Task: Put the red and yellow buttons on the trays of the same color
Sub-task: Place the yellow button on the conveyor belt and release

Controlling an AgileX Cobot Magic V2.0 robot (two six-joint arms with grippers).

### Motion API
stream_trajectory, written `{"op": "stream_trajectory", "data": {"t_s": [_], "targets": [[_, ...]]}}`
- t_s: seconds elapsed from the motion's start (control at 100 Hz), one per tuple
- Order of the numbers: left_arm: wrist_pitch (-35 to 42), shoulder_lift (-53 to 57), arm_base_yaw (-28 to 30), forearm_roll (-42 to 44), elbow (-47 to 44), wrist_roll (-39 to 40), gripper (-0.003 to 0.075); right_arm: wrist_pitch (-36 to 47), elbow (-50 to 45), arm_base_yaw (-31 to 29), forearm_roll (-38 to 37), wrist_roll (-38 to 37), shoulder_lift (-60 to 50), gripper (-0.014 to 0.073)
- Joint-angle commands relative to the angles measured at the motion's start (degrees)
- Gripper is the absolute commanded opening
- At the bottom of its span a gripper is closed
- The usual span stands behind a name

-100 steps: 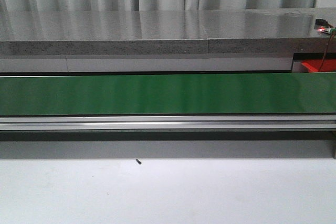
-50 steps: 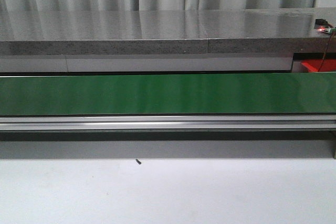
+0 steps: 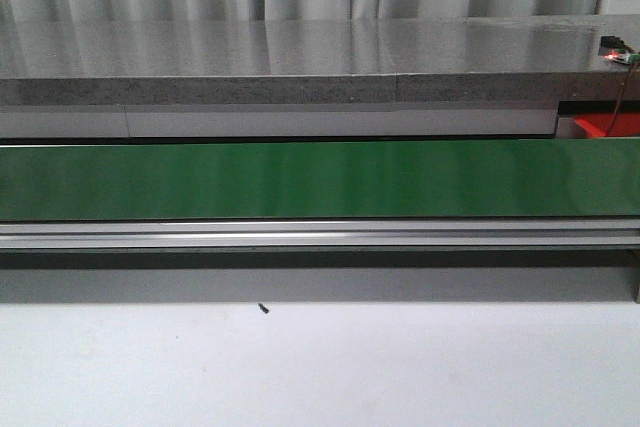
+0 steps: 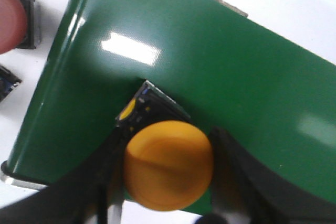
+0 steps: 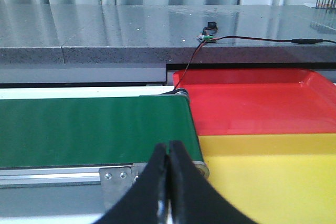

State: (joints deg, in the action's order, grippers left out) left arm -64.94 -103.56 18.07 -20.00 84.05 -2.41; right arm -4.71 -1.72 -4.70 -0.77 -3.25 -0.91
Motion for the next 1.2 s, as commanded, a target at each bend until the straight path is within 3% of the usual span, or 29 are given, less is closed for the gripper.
{"op": "stream_trajectory", "data": {"t_s": [0.0, 0.1, 0.2, 0.27, 0.46, 0.56, 0.86, 1.07, 1.19], "targets": [[-0.1, 1.6, -0.3, -1.2, 1.7, -0.1, -0.0017, 4.3, 1.1, -0.1, -0.7, 0.0, -0.7, -0.0067], [-0.7, 1.4, -0.3, -1.2, 1.7, -0.1, -0.0004, 4.3, 1.1, -0.1, -0.7, 0.0, -0.7, -0.0067], [-1.2, 1.4, -0.3, -1.3, 1.9, -0.1, 0.0073, 4.3, 1.1, -0.1, -0.7, 0.0, -0.7, -0.0067], [-2.1, 1.4, -0.3, -1.4, 2.5, -0.1, 0.0164, 4.3, 1.1, -0.1, -0.7, 0.0, -0.7, -0.0067], [-4.4, 1.8, -0.8, -2.0, 6.4, -1.6, 0.05, 4.3, 1.1, -0.1, -0.7, 0.0, -0.7, -0.0067], [-5.5, 2.2, -1.6, -2.4, 9.9, -1.6, 0.0606, 4.3, 1.1, -0.1, -0.7, 0.0, -0.7, -0.0067], [-7.9, 3.0, -3.6, -1.8, 19.7, -1.6, 0.0622, 4.3, 1.1, -0.1, -0.7, 0.0, -0.7, -0.0067], [-7.9, 5.6, -3.3, 9.3, 20.0, 0.3, 0.0622, 4.3, 1.1, -0.1, -0.7, 0.0, -0.7, -0.0067], [-7.9, 7.7, -2.3, 9.0, 18.1, 0.4, 0.0622, 4.3, 1.1, -0.1, -0.7, 0.0, -0.7, -0.0067]]}}
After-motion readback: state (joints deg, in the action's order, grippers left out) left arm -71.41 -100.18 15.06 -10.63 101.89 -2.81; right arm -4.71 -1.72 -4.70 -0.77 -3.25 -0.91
